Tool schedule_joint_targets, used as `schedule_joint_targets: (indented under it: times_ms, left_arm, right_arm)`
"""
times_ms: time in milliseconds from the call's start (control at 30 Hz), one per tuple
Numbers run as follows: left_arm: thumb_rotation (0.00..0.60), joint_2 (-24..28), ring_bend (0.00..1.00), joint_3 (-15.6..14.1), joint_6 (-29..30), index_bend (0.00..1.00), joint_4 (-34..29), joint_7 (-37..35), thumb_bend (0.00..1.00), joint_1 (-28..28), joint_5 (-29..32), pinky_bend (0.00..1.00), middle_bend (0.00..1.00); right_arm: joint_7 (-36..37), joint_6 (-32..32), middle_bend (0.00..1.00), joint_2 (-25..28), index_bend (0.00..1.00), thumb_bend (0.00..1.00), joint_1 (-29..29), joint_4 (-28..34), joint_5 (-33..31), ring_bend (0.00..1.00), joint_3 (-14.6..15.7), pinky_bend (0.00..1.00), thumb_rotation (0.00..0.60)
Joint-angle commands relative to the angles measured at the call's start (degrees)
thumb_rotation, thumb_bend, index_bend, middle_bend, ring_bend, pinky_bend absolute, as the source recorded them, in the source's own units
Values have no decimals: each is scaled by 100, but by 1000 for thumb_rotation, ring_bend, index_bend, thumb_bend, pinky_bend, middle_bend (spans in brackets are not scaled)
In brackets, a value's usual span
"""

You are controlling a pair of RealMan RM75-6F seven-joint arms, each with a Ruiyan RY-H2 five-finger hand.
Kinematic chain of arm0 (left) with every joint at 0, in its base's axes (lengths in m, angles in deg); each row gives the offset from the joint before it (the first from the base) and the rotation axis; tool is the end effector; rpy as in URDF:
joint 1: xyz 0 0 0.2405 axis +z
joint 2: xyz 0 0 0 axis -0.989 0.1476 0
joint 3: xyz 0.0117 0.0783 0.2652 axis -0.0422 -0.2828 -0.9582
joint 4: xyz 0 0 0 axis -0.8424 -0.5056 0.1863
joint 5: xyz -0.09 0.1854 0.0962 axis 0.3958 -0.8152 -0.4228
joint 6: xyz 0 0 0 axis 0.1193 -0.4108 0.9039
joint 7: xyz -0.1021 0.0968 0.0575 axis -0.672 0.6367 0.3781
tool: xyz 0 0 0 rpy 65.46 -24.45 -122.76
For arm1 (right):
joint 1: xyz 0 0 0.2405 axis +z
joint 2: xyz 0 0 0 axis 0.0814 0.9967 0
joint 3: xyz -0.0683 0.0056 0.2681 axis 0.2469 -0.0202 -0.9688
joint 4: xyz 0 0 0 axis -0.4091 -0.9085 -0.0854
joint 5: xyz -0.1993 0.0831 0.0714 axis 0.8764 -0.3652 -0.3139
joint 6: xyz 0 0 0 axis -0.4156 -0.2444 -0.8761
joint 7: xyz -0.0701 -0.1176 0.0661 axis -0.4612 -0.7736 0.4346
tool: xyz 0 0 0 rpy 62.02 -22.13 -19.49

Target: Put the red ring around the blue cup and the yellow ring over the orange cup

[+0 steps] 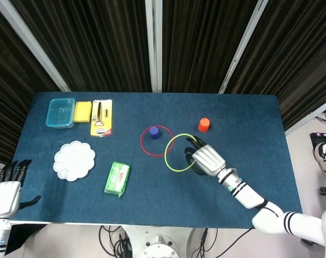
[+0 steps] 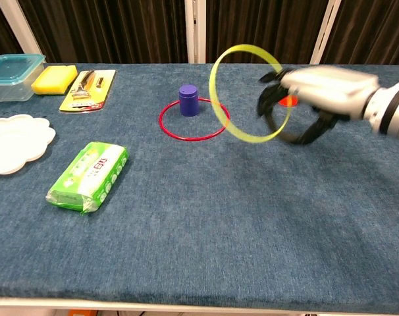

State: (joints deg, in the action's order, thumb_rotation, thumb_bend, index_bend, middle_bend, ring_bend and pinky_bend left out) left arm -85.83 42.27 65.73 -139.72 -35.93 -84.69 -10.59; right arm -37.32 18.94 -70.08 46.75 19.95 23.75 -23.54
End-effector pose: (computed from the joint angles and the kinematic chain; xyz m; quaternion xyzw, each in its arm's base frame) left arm -0.3545 0.1773 0.1260 -0.5938 -0.3971 -0.3557 0.6026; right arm -0.1837 -0.3592 -0.0197 0.7946 -0.3177 0.3937 0.3357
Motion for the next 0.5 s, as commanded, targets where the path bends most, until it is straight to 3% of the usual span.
schedule_joint_targets:
  times_ms: [33, 267, 500]
  left_arm:
    - [600, -1, 0, -3, -13, 56, -10, 12, 97, -7, 1, 0, 53]
    - [600, 27, 0, -8, -47, 57, -92, 98, 96, -22, 20, 0, 53]
    - [600, 58, 0, -7, -89, 57, -199, 209, 96, -33, 72, 0, 53]
  right_arm:
    - [63, 429, 292, 379, 699, 348, 88, 22, -575, 0, -320, 0, 600]
    - [-81, 1390, 291, 535, 699, 351, 414, -474, -1515, 0, -623, 0, 600]
    - [-217, 1867, 295, 225, 699, 352, 672, -1054, -2004, 0, -736, 0, 600]
